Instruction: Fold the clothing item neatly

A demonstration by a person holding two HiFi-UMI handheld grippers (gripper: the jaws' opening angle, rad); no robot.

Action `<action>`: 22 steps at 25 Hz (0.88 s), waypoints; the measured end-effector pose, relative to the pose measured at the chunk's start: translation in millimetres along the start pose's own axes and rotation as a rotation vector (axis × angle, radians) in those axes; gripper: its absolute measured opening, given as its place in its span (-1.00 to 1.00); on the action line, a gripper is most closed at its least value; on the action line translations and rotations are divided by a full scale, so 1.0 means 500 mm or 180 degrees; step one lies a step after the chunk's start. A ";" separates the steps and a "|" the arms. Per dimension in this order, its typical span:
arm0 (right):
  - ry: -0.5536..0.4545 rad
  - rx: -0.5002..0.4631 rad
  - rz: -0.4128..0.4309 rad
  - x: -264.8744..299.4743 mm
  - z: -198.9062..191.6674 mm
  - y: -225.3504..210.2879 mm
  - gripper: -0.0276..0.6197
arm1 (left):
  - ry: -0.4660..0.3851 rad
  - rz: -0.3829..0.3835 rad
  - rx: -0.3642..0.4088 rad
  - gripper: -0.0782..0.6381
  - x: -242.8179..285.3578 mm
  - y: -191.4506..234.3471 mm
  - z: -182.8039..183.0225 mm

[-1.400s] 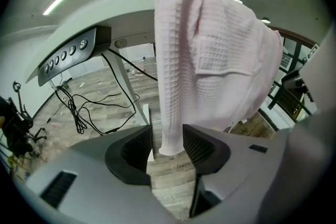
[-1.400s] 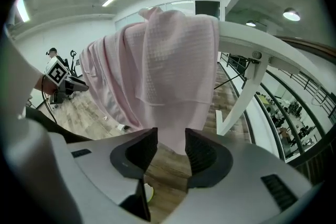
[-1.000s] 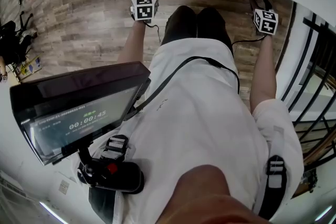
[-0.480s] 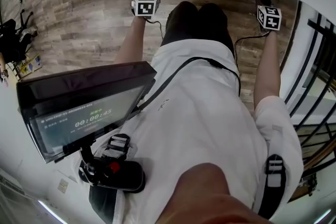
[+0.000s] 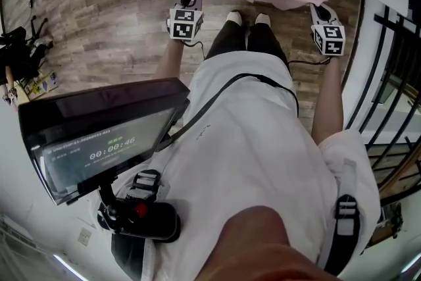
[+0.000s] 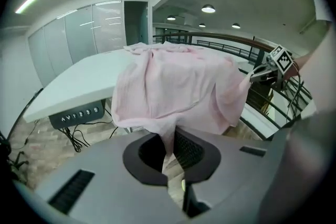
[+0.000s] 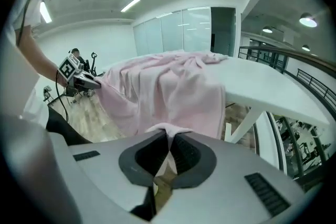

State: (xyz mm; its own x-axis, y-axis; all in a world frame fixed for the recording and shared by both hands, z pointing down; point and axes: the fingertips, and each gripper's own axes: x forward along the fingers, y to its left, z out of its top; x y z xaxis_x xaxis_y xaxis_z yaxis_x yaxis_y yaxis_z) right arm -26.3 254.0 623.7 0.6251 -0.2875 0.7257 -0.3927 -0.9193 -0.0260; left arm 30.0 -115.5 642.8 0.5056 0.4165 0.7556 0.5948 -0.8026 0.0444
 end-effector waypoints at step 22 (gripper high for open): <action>-0.1017 -0.0277 -0.0661 -0.082 0.262 -0.071 -0.89 | -0.0478 0.0043 0.0508 -0.75 -0.027 0.015 0.274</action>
State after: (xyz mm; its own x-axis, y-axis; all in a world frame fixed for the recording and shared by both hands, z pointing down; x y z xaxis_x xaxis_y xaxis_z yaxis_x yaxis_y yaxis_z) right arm 50.1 263.2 504.9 0.8704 -0.1794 0.4584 -0.2828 -0.9445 0.1674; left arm 113.4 -68.8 543.1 0.5943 0.4747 0.6491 0.6728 -0.7357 -0.0780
